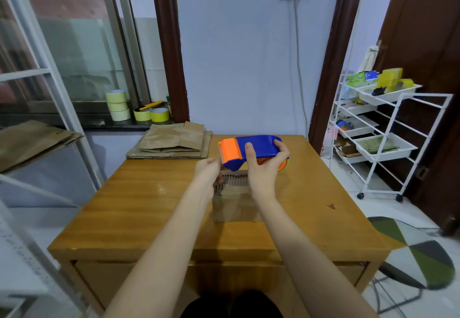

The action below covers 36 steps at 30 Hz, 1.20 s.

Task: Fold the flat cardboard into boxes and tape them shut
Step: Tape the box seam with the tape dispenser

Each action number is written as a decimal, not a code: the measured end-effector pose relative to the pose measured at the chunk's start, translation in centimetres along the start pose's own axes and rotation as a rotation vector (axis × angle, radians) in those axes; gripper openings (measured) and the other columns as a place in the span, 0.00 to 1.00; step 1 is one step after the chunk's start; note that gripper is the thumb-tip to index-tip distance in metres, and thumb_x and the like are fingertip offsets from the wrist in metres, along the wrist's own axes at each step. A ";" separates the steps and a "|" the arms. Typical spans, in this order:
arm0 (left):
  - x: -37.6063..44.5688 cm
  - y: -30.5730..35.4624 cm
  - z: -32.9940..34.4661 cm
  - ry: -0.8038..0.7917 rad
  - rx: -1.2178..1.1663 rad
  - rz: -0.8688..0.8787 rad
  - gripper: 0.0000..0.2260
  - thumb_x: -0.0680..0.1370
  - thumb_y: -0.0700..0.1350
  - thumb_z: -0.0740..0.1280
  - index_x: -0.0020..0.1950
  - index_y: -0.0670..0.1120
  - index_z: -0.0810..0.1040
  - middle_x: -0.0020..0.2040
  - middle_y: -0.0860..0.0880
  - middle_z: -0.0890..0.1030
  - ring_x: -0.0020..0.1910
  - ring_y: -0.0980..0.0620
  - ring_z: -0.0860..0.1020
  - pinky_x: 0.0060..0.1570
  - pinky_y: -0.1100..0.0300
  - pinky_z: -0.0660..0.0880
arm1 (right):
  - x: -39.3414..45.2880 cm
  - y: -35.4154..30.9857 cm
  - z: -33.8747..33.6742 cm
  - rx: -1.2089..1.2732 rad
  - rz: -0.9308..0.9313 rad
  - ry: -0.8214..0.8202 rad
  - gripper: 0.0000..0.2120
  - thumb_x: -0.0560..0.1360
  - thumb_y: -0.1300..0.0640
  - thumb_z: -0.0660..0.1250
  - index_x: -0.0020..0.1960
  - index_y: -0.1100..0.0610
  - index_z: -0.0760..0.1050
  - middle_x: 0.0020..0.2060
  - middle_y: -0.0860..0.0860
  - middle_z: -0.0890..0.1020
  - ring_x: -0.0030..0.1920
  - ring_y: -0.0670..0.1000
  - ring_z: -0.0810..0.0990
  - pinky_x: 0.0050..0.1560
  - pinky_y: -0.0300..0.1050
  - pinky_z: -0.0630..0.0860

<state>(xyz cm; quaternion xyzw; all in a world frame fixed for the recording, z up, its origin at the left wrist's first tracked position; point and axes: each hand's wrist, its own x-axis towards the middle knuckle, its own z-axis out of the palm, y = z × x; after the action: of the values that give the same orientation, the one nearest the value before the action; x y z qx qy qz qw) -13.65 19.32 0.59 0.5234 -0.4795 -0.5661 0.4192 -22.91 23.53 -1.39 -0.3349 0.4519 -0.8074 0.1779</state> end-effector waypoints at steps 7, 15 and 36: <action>-0.6 -1.1 0.3 0.016 -0.007 0.134 0.08 0.81 0.44 0.61 0.44 0.47 0.77 0.37 0.51 0.77 0.33 0.55 0.69 0.33 0.63 0.67 | 0.0 -0.3 0.2 0.011 -0.012 -0.002 0.34 0.73 0.61 0.72 0.71 0.56 0.55 0.63 0.54 0.67 0.53 0.44 0.75 0.43 0.29 0.74; -0.5 -2.8 0.9 0.162 0.211 0.276 0.05 0.77 0.38 0.62 0.43 0.45 0.73 0.40 0.47 0.78 0.38 0.46 0.75 0.37 0.53 0.71 | 0.9 0.1 0.4 -0.096 -0.042 -0.099 0.35 0.73 0.64 0.71 0.72 0.54 0.54 0.53 0.49 0.72 0.47 0.46 0.76 0.45 0.32 0.75; 0.4 -2.9 1.2 0.294 0.408 0.341 0.07 0.79 0.40 0.61 0.42 0.43 0.71 0.40 0.47 0.75 0.37 0.50 0.70 0.30 0.59 0.63 | 1.2 -0.1 -0.2 -0.219 -0.047 -0.081 0.27 0.73 0.64 0.70 0.64 0.62 0.58 0.44 0.44 0.72 0.38 0.37 0.76 0.40 0.29 0.73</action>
<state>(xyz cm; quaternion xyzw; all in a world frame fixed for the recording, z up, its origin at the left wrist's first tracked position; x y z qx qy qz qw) -14.77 19.59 -2.39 0.5851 -0.5983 -0.2979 0.4594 -23.88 23.01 -0.95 -0.3950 0.5218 -0.7432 0.1395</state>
